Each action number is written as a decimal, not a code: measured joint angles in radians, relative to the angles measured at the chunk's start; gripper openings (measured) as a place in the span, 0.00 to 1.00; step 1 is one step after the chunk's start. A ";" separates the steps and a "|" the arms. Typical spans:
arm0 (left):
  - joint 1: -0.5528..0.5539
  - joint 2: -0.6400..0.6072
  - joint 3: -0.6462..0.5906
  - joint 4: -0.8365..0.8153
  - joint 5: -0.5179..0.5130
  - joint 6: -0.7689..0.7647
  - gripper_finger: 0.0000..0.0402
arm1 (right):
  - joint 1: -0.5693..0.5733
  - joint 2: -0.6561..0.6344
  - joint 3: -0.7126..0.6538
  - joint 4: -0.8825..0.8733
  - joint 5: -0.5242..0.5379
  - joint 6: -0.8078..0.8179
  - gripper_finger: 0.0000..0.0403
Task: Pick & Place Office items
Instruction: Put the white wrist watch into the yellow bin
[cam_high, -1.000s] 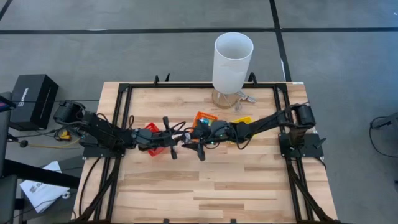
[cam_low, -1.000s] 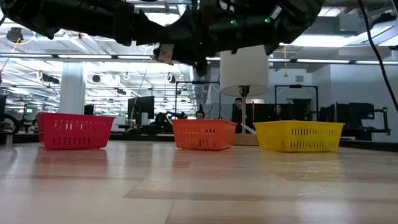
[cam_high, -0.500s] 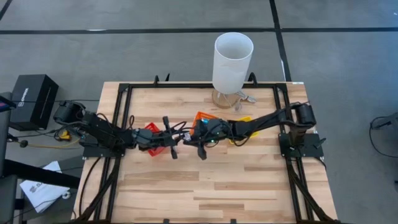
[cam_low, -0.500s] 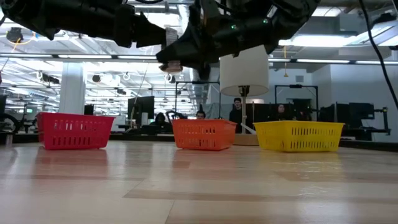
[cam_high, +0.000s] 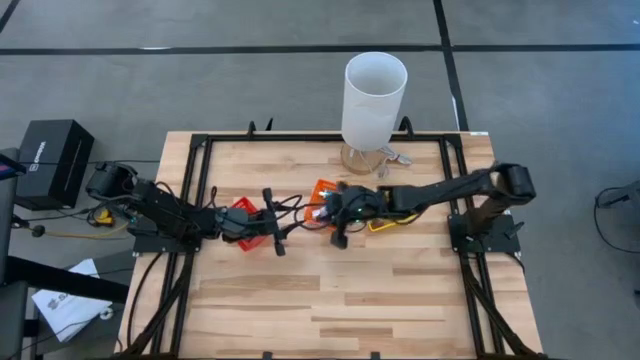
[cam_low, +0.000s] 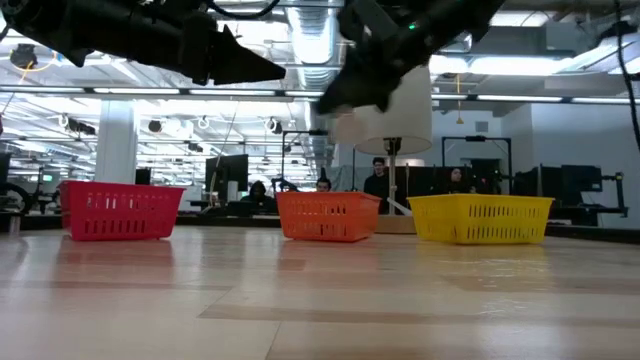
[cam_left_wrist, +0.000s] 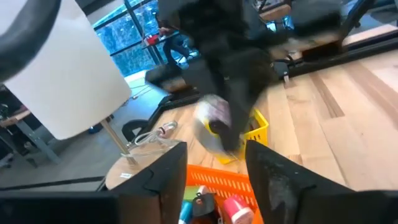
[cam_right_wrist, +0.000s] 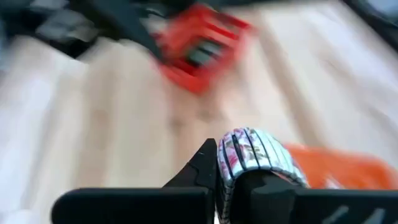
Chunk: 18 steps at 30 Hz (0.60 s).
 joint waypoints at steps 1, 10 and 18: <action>0.000 0.000 0.000 0.000 0.000 -0.010 0.40 | 0.005 -0.026 0.000 -0.048 0.048 0.025 0.01; 0.000 0.000 0.000 -0.001 0.001 -0.053 0.44 | 0.063 -0.215 -0.007 -0.526 0.523 0.252 0.01; 0.001 0.000 0.000 -0.001 0.002 -0.086 0.41 | 0.019 -0.151 -0.009 -0.727 0.454 0.394 0.02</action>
